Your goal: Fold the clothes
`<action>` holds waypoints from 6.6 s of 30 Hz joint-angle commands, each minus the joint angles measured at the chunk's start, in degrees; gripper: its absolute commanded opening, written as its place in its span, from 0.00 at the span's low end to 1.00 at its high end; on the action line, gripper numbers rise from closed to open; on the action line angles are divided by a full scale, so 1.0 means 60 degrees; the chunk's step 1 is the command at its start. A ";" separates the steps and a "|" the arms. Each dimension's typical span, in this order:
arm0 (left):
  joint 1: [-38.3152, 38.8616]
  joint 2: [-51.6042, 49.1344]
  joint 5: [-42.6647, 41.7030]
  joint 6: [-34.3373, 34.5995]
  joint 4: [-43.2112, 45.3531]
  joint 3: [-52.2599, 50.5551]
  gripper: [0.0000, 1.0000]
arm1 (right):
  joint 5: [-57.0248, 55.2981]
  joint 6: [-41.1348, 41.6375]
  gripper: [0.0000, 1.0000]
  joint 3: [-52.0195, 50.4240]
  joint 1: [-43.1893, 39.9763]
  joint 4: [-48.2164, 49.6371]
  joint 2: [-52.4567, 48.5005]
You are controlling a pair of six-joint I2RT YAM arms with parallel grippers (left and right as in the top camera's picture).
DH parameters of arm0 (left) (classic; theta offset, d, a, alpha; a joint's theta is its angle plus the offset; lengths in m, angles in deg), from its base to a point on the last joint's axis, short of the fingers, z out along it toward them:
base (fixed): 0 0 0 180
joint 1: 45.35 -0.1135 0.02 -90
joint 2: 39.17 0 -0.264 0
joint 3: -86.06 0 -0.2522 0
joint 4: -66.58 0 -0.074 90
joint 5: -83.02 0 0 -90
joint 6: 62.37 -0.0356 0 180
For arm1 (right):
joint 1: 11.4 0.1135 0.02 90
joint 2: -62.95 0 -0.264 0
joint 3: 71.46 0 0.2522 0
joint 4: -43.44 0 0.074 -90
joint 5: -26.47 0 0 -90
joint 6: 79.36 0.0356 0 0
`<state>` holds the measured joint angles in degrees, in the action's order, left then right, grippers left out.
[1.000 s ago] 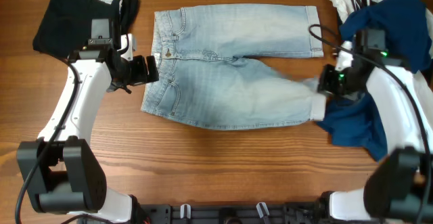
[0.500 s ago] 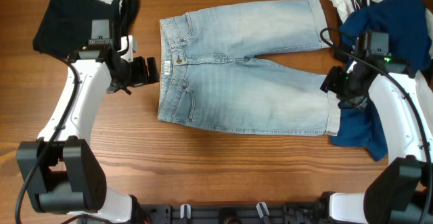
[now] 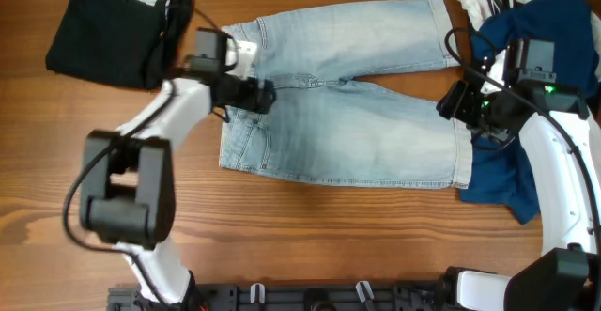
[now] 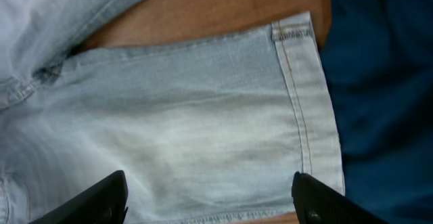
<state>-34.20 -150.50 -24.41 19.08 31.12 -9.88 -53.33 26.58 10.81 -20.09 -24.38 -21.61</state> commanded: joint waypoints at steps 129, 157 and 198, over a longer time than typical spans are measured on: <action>-0.0688 0.8295 0.3362 1.0204 -0.6994 -0.2401 0.04 | -0.1188 0.2441 0.04 0.0521 0.0444 -0.1497 0.2714; -0.0688 0.4320 0.4929 1.1078 -0.4666 -0.2484 0.04 | -0.0372 0.1450 0.12 0.0528 0.2452 0.7450 -0.3453; -0.0029 0.1905 0.4062 0.9242 -0.2594 -0.2353 0.95 | 0.0022 -0.2044 0.55 0.1661 0.4688 0.5497 -0.5621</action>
<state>-34.52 -136.18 -0.52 75.01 14.25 -23.67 -51.84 11.96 20.03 7.63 7.79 -52.69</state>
